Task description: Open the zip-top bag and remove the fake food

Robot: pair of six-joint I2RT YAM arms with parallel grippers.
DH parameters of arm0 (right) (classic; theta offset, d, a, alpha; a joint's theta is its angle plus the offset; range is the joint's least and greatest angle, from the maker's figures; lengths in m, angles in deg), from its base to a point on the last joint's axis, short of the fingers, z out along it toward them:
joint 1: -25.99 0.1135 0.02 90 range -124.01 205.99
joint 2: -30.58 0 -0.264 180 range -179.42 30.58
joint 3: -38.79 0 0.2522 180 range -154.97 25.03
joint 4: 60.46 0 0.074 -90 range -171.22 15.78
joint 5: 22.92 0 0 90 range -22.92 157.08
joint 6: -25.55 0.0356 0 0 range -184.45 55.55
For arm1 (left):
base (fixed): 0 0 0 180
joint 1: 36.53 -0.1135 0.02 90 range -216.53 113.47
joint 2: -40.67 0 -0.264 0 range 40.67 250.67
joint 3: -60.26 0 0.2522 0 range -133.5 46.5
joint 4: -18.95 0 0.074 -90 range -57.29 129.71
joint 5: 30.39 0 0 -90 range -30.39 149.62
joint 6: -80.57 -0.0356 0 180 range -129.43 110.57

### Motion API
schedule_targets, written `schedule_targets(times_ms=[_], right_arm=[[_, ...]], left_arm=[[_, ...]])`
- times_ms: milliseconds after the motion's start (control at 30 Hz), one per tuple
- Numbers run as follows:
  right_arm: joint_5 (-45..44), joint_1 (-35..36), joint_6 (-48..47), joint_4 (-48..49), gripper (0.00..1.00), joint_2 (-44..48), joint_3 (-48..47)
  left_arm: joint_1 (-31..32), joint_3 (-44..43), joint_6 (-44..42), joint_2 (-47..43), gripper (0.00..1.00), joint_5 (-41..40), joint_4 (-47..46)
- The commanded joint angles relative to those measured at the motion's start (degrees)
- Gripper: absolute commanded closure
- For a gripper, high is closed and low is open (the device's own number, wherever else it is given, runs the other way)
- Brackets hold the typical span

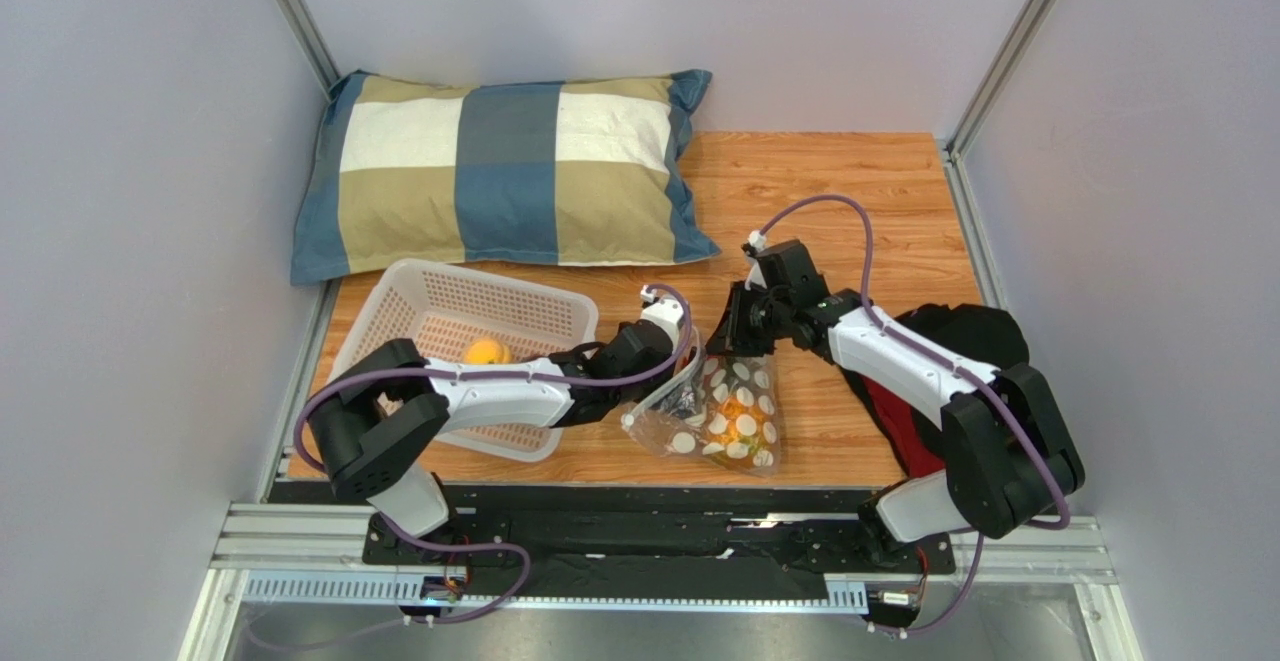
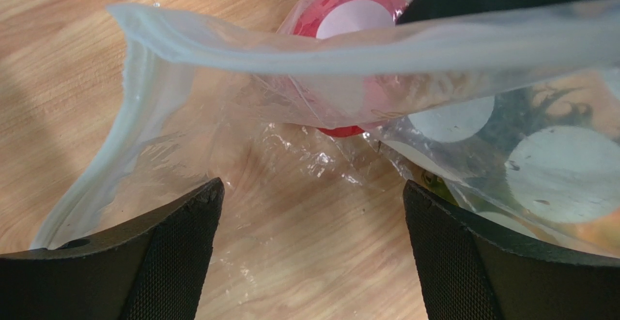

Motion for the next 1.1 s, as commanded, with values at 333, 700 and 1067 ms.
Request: schedule_targets(times_ms=[333,700,1067], right_arm=[[1.45,-0.72,-0.18,2.52,1.00,4.64,3.80],[0.47,-5.47,-5.63,-1.97,1.00,-1.05,-1.92],[9.52,-4.33,-2.03,7.26,1.00,-7.39,4.40]], left_arm=[[-1.22,0.05,-0.39,0.08,0.59,4.94,-10.95],[-1.22,-0.20,0.14,0.42,0.71,8.98,-13.41],[-1.75,-3.10,-0.74,5.78,0.27,6.27,-13.06]])
